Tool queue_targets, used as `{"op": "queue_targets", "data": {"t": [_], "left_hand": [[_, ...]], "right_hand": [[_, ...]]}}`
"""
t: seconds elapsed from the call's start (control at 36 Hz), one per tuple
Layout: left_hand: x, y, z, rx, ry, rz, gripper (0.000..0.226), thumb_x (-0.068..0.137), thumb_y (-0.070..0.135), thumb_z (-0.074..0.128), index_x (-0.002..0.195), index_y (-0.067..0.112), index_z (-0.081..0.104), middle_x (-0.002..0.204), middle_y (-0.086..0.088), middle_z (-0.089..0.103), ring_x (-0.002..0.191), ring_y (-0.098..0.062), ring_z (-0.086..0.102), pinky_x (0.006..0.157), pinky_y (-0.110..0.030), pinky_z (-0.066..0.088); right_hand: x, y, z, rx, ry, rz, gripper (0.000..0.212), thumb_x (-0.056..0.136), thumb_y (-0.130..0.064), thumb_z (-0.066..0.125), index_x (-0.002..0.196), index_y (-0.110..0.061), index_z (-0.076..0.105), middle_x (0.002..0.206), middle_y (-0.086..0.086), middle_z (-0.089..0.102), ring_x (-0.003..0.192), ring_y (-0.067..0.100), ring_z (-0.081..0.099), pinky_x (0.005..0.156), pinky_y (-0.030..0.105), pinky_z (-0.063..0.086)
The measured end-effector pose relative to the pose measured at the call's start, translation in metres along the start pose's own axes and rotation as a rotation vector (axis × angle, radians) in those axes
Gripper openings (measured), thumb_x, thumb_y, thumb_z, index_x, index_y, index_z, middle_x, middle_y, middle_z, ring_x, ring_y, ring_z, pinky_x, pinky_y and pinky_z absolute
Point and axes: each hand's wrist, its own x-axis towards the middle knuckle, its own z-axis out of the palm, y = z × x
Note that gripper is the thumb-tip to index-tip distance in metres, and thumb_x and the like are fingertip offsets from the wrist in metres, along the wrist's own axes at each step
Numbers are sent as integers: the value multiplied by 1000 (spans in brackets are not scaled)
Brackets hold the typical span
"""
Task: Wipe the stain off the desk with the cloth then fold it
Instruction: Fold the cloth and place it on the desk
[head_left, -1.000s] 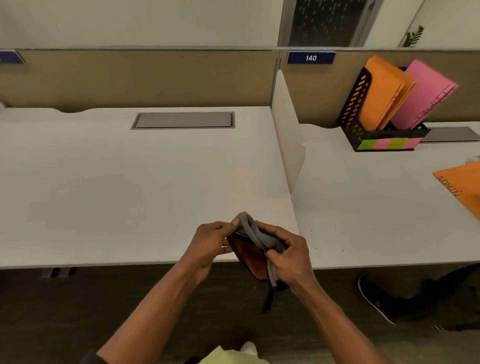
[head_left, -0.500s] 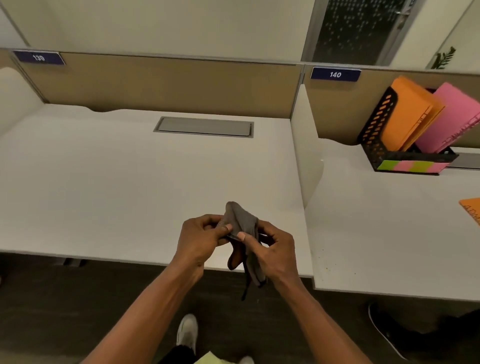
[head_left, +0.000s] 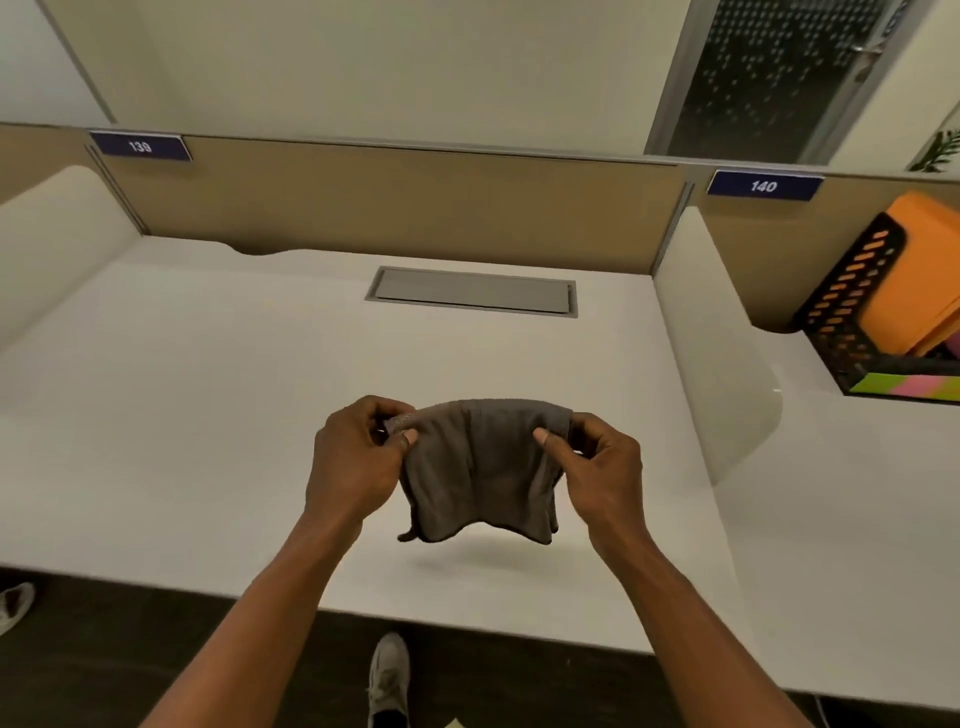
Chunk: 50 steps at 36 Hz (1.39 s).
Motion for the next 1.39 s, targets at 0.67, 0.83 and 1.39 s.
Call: {"op": "queue_targets", "data": {"t": [0.67,0.83,1.39], "left_hand": [[279,-95,-165,278,44,1,24,102,-2,60,107,14,77,101,2,76,90,-29,76,87,-48,64],[339,-113,-153,252,-3,70,22,100,-6,62,108,9,77,97,1,75,94,-26,74,89,-50,65],[406,-199,-87,865,-554,309,90,109,53,57,173,6,15,184,-10,2,171,-24,-1,137,-45,16]], "right_hand": [[149,-25,290,-240,-236,53,15,82,-11,85,92,-22,78,86,-7,79,83,15,74,81,36,63],[203,-8,324,-331,-182,21,17,84,-8,84,98,-15,77,91,-3,78,85,15,73,81,32,61],[239,61,373,-856,-538,-216,68,99,-13,65,160,-14,35,171,9,28,159,26,24,125,41,31]]}}
